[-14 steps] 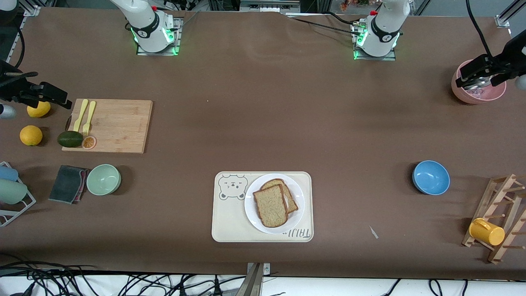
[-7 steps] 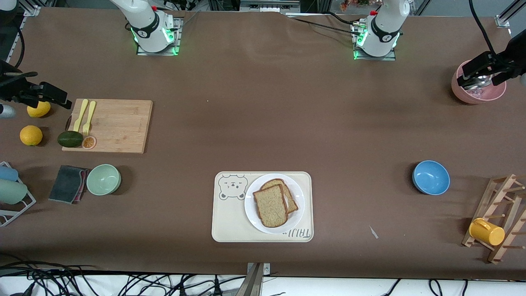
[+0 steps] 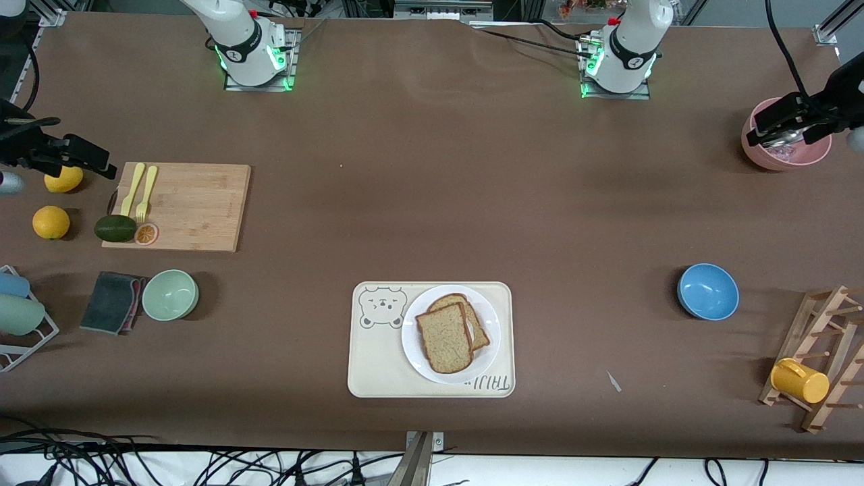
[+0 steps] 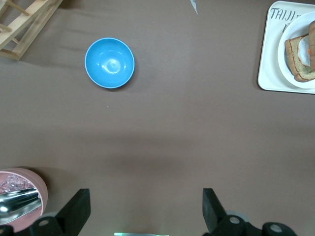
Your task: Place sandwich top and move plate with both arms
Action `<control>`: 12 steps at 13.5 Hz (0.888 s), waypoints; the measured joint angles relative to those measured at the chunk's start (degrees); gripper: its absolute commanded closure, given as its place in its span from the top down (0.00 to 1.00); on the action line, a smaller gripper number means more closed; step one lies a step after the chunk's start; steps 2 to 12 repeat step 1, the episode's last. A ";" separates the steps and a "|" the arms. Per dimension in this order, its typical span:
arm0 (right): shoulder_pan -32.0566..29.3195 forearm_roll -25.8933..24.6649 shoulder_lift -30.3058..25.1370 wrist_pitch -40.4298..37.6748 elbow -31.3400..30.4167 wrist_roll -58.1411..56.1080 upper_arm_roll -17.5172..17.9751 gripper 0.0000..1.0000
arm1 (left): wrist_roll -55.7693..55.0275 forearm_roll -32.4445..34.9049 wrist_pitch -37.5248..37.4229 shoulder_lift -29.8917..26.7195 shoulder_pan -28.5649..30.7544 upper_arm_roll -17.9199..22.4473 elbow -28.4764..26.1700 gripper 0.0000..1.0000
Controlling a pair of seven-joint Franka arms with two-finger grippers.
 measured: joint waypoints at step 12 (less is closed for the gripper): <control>0.00 0.00 0.00 0.00 0.00 0.00 -0.02 1.00 | 0.00 0.00 0.00 0.00 0.00 0.25 0.17 1.00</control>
